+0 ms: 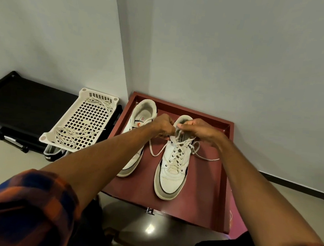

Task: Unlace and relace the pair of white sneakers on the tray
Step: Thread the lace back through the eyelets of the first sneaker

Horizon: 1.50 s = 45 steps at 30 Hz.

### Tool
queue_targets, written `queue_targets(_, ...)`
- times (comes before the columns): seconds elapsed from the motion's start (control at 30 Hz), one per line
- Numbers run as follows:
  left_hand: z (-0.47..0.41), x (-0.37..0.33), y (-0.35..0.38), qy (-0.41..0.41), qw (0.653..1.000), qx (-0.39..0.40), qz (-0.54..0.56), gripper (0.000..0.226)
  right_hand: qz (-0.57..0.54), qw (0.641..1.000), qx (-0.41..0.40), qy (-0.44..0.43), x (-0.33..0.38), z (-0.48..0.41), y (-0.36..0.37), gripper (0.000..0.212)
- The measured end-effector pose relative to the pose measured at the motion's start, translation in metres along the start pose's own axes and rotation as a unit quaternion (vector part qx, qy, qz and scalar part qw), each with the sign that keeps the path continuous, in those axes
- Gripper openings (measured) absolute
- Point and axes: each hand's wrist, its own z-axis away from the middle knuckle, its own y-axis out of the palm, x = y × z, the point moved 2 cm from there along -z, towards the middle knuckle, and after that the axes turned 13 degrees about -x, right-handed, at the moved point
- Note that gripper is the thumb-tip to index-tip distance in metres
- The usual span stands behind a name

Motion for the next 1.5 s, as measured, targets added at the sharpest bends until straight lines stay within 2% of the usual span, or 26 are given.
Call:
queue_targets(0.07,0.000,0.001,0.001,-0.001,1.000,0.001,0.003,0.019,0.078,0.997,0.001,-0.020,0.009,0.001,0.000,0.025)
queue_targets(0.1,0.000,0.001,0.000,-0.002,1.000,-0.002,0.005,0.019,0.064,0.998,-0.010,-0.014,0.008,0.000,-0.004,0.026)
queue_targets(0.17,0.000,0.002,0.000,-0.001,1.000,-0.012,0.009,0.020,-0.074,0.996,-0.036,0.027,-0.007,-0.001,-0.014,0.028)
queue_targets(0.2,-0.001,0.003,0.001,0.003,1.000,-0.017,0.009,0.020,-0.179,0.981,-0.042,0.055,-0.017,0.002,-0.021,0.029)
queue_targets(0.27,-0.002,0.003,0.002,0.013,1.000,-0.025,-0.002,0.020,-0.355,0.929,-0.057,0.084,-0.036,0.010,-0.030,0.035)
queue_targets(0.33,-0.002,0.003,0.003,0.024,0.999,-0.033,-0.019,0.018,-0.435,0.889,-0.075,0.123,-0.052,0.017,-0.033,0.044)
queue_targets(0.37,-0.003,0.002,0.003,0.027,0.999,-0.033,-0.026,0.017,-0.413,0.895,-0.084,0.145,-0.057,0.021,-0.032,0.047)
queue_targets(0.43,-0.002,0.001,0.002,0.028,0.999,-0.027,-0.033,0.018,-0.239,0.955,-0.097,0.145,-0.058,0.026,-0.027,0.047)
queue_targets(0.47,-0.002,0.001,0.001,0.028,0.999,-0.024,-0.033,0.018,-0.117,0.981,-0.103,0.113,-0.055,0.028,-0.026,0.044)
queue_targets(0.5,-0.001,0.001,0.000,0.028,0.999,-0.023,-0.032,0.018,-0.020,0.992,-0.103,0.076,-0.049,0.029,-0.026,0.042)
queue_targets(0.53,0.000,0.001,0.000,0.030,0.999,-0.024,-0.032,0.018,0.025,0.993,-0.107,0.047,-0.045,0.028,-0.027,0.042)
queue_targets(0.57,0.001,0.001,0.000,0.033,0.999,-0.026,-0.035,0.018,0.019,0.991,-0.127,0.033,-0.041,0.028,-0.031,0.042)
queue_targets(0.63,0.000,0.001,0.000,0.039,0.998,-0.032,-0.046,0.017,-0.057,0.971,-0.229,0.026,-0.038,0.027,-0.043,0.040)
queue_targets(0.7,-0.001,0.000,0.002,0.044,0.997,-0.031,-0.060,0.018,-0.131,0.928,-0.343,0.057,-0.047,0.027,-0.055,0.038)
queue_targets(0.77,-0.001,-0.001,0.002,0.045,0.996,-0.028,-0.068,0.020,-0.135,0.904,-0.389,0.115,-0.062,0.029,-0.054,0.036)
queue_targets(0.83,-0.002,0.000,0.002,0.040,0.997,-0.024,-0.060,0.021,-0.080,0.907,-0.385,0.150,-0.074,0.028,-0.047,0.030)
queue_targets(0.87,-0.002,0.000,0.001,0.038,0.997,-0.024,-0.055,0.021,-0.009,0.916,-0.379,0.135,-0.077,0.025,-0.044,0.024)
queue_targets(0.93,-0.004,-0.001,0.000,0.037,0.998,-0.020,-0.052,0.022,0.148,0.911,-0.380,0.064,-0.068,0.022,-0.038,0.011)
queue_targets(1.0,-0.004,-0.001,0.001,0.033,0.998,-0.016,-0.048,0.022,0.193,0.909,-0.368,-0.035,-0.048,0.020,-0.028,0.017)
queue_targets(1.1,-0.005,0.001,0.001,0.031,0.999,-0.016,-0.038,0.021,0.250,0.919,-0.265,-0.148,-0.017,0.018,-0.008,0.020)
queue_targets(1.17,-0.005,0.002,0.000,0.030,0.999,-0.011,-0.028,0.022,0.331,0.914,-0.164,-0.168,-0.006,0.013,0.007,0.021)
queue_targets(1.23,-0.006,0.003,0.000,0.030,0.999,-0.009,-0.025,0.022,0.396,0.894,-0.118,-0.175,-0.004,0.008,0.016,0.020)
queue_targets(1.37,-0.004,0.003,-0.001,0.031,0.999,-0.009,-0.019,0.022,0.436,0.872,-0.127,-0.184,-0.002,0.004,0.014,0.010)
queue_targets(1.43,-0.002,0.002,-0.001,0.030,0.999,-0.009,-0.015,0.024,0.411,0.885,-0.117,-0.183,-0.002,0.006,0.011,0.010)
queue_targets(1.5,-0.002,0.002,0.000,0.030,0.999,-0.010,-0.015,0.025,0.373,0.897,-0.145,-0.187,-0.003,0.009,0.006,0.011)
